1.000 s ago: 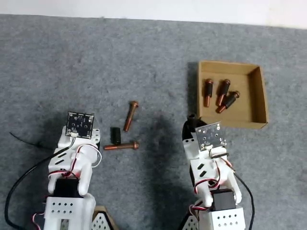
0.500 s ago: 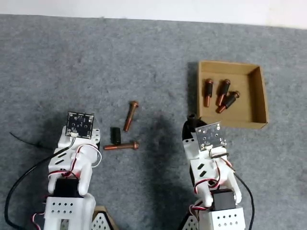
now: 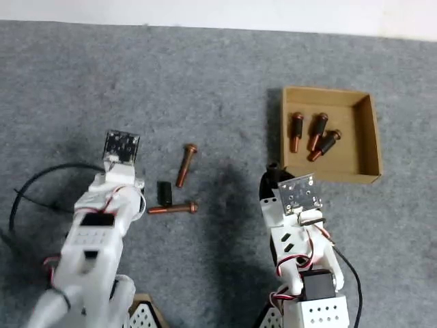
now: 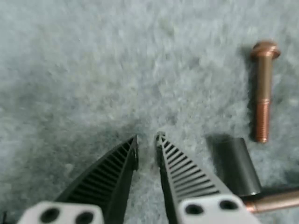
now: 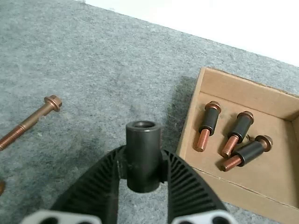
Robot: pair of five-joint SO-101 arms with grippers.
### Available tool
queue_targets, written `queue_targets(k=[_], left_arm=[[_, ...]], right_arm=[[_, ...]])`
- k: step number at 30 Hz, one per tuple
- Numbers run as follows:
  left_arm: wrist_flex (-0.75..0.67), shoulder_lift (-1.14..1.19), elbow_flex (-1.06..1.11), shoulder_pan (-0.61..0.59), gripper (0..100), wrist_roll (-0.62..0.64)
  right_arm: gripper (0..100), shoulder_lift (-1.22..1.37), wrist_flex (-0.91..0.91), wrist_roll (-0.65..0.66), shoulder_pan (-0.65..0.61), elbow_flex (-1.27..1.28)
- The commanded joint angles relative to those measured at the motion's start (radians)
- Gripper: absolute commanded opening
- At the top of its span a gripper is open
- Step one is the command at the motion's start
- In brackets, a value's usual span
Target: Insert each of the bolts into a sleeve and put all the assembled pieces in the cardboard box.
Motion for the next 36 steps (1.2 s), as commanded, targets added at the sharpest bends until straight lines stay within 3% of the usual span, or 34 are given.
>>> queue_targets(k=[1, 8, 24, 31, 36], left_arm=[[-0.032, 0.136, -0.105, -0.005, 8, 0.000], [-0.032, 0.093, -0.104, 0.004, 8, 0.000], [-0.031, 0.127, -0.340, 0.237, 8, 0.002], [-0.026, 0.522, -0.565, 0.312, 8, 0.002], [0.095, 0.829, -0.817, 0.326, 8, 0.002]], right_arm=[[0.5, -0.016, -0.028, -0.003, 0.010, 0.088], [0.5, -0.016, -0.030, -0.003, 0.010, 0.088], [0.5, -0.016, -0.030, -0.003, 0.008, 0.093], [0.5, -0.016, -0.030, -0.003, 0.008, 0.093], [0.5, -0.016, -0.030, -0.003, 0.008, 0.093]])
